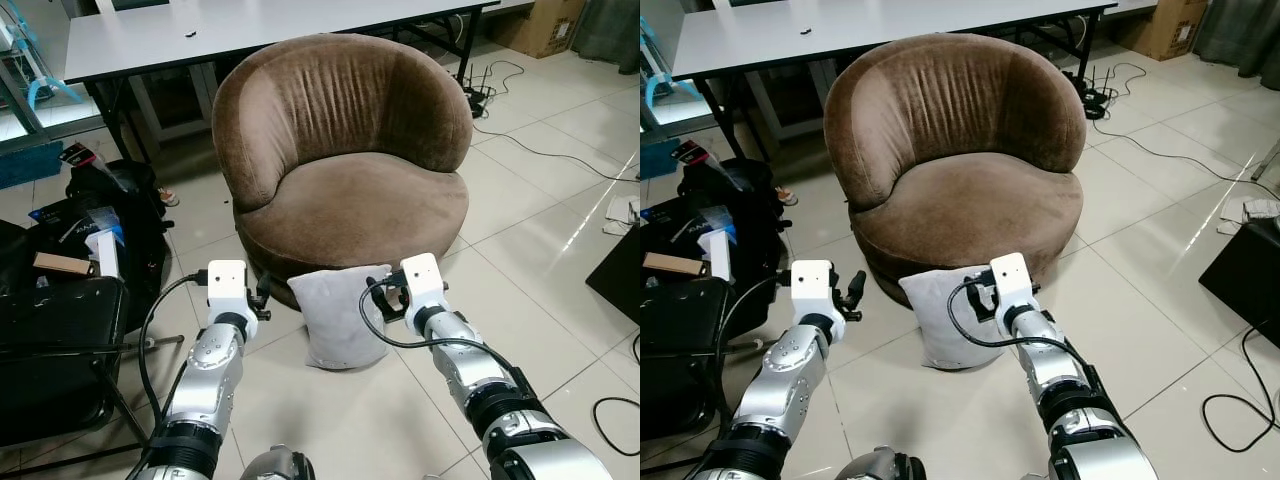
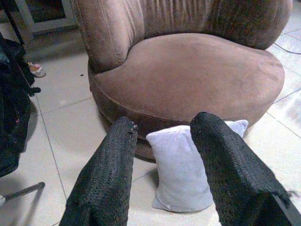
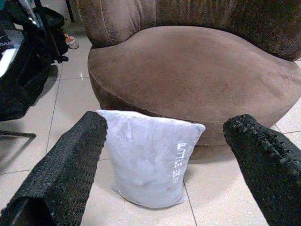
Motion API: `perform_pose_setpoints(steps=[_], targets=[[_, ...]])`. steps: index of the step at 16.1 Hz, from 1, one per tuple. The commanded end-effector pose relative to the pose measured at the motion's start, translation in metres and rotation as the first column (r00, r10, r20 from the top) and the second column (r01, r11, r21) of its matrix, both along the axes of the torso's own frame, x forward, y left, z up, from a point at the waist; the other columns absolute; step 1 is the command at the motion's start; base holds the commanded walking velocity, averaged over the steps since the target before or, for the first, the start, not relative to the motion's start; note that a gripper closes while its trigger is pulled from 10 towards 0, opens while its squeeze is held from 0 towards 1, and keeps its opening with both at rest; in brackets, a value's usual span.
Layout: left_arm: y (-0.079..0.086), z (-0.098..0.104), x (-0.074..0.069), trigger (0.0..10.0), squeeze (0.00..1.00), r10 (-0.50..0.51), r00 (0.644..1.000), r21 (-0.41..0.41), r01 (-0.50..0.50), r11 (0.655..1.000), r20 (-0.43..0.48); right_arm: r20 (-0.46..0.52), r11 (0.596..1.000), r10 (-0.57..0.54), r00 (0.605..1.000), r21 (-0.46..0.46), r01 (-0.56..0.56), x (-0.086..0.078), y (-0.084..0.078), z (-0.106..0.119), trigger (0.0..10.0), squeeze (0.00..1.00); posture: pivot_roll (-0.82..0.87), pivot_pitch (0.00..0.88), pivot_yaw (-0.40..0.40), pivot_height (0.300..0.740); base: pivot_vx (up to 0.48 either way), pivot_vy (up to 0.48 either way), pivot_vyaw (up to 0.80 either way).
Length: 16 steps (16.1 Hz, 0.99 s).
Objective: Move the pillow to the sofa from floor
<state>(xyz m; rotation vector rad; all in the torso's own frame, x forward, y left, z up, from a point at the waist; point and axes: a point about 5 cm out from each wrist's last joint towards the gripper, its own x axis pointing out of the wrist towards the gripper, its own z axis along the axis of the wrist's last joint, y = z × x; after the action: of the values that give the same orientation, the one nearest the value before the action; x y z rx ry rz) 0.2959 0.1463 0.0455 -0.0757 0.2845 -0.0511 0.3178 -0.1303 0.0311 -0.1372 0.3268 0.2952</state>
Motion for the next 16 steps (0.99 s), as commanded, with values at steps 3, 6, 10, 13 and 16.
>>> perform_pose_setpoints(steps=[3,6,10,13,16], targets=[[-0.0017,0.0001,-0.0005,10.0,0.59,-0.029,0.999,0.048,0.029,0.998,0.013,0.006,1.000,0.016,1.000,-0.002,-0.016,0.0009,0.0024,0.0013,10.0,1.00,-0.11,0.000,0.062,0.709,0.000,0.000,0.00],[-0.0046,0.0013,-0.0008,10.0,1.00,-0.070,0.997,0.065,0.069,0.996,0.016,0.003,1.000,0.011,1.000,-0.006,-0.011,0.0007,0.0013,0.0008,10.0,1.00,-0.11,0.000,0.062,0.709,0.000,0.000,0.00],[-0.0036,0.0027,0.0005,10.0,1.00,-0.059,0.998,0.055,0.058,0.997,0.017,0.004,1.000,0.009,1.000,-0.007,-0.009,0.0015,0.0009,0.0014,10.0,1.00,-0.11,0.000,0.062,0.709,0.000,0.000,0.00],[-0.0042,0.0031,-0.0005,10.0,1.00,-0.063,0.998,0.048,0.062,0.997,0.018,0.004,1.000,0.011,1.000,-0.007,-0.011,0.0011,0.0015,0.0011,10.0,1.00,-0.11,0.000,0.064,0.709,0.000,0.000,0.00],[-0.0037,0.0013,-0.0017,10.0,1.00,-0.059,0.998,0.033,0.058,0.998,0.007,0.004,1.000,0.017,1.000,-0.001,-0.017,0.0001,0.0024,0.0004,10.0,1.00,-0.11,0.000,0.063,0.709,0.000,0.000,0.00]])
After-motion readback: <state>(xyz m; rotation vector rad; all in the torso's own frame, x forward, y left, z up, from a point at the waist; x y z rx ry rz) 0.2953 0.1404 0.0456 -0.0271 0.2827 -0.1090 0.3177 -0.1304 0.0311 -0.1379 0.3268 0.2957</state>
